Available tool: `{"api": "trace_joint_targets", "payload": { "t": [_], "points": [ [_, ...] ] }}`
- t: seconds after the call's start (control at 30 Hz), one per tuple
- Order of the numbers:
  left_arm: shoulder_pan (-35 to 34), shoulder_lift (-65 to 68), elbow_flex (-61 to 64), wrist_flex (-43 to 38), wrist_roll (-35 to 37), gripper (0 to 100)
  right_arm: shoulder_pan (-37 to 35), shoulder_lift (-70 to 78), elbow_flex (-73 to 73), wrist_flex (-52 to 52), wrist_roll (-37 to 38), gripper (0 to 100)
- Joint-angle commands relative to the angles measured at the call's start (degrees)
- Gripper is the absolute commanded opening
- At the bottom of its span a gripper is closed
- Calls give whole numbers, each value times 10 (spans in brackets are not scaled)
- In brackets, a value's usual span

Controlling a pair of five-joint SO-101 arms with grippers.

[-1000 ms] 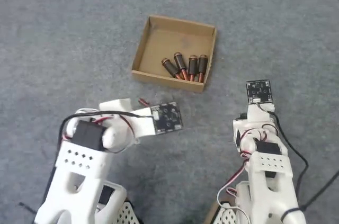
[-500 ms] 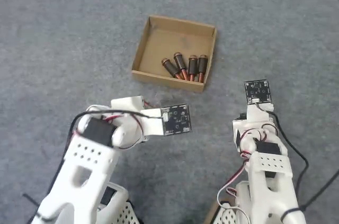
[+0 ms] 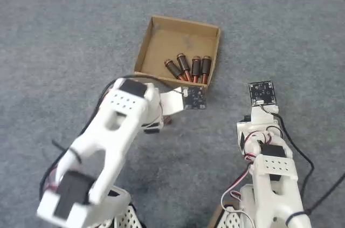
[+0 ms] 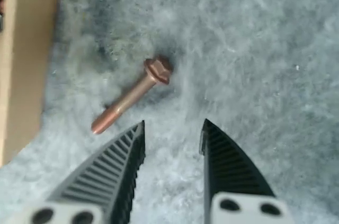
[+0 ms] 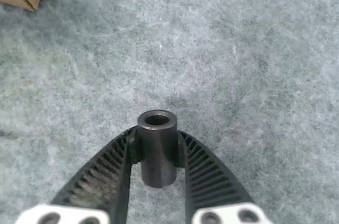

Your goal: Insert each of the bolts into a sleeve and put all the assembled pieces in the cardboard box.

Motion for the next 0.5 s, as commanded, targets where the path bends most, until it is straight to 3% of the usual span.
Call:
{"api": "trace_joint_targets", "payload": {
  "t": [0.0, 0.47],
  "points": [
    [-1, 69, -64, -18, -4, 167, 2, -22, -8, -10, 11, 8],
    [-12, 216, -143, -71, -3, 167, 1, -22, -8, -11, 11, 9]
  ]
}}
